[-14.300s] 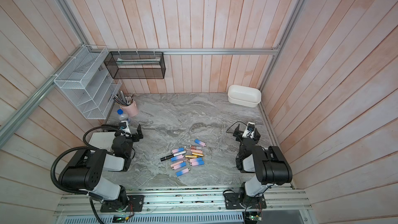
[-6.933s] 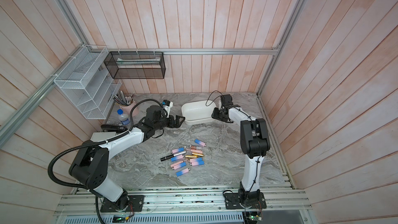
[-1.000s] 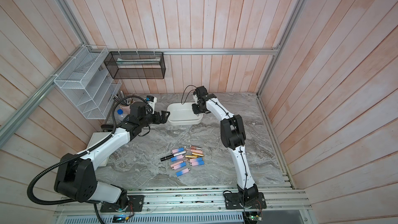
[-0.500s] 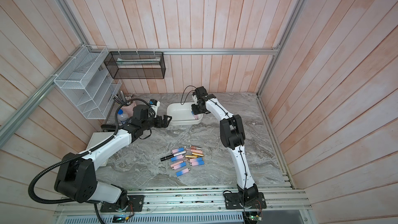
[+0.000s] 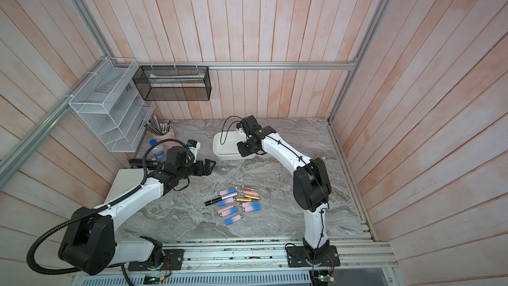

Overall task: Put the lipstick into the storage box
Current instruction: Place the lipstick in the storage box, then pick up the lipstick at the center of the board.

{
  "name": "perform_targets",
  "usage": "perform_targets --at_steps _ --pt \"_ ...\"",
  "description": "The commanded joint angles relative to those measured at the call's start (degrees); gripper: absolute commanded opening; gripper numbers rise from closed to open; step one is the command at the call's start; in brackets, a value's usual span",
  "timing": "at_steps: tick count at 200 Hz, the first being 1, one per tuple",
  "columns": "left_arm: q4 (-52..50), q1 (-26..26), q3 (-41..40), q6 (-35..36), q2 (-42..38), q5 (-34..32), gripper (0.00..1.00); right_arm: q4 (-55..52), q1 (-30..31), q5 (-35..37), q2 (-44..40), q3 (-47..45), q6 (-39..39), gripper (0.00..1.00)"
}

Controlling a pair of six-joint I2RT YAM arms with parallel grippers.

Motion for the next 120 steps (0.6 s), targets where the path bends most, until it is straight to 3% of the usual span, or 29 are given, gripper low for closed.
perform_targets --at_steps 1,45,120 --pt "0.8 0.0 -1.6 -2.0 -2.3 -0.4 1.00 0.4 1.1 0.3 -3.3 -9.9 2.4 0.35" --pt "0.1 0.0 -0.7 -1.6 -2.9 -0.7 1.00 3.4 4.0 0.4 -9.5 -23.2 4.8 0.35" --pt "-0.3 0.0 1.1 -0.5 -1.9 -0.5 1.00 4.8 6.5 2.7 -10.2 -27.2 5.3 0.35"
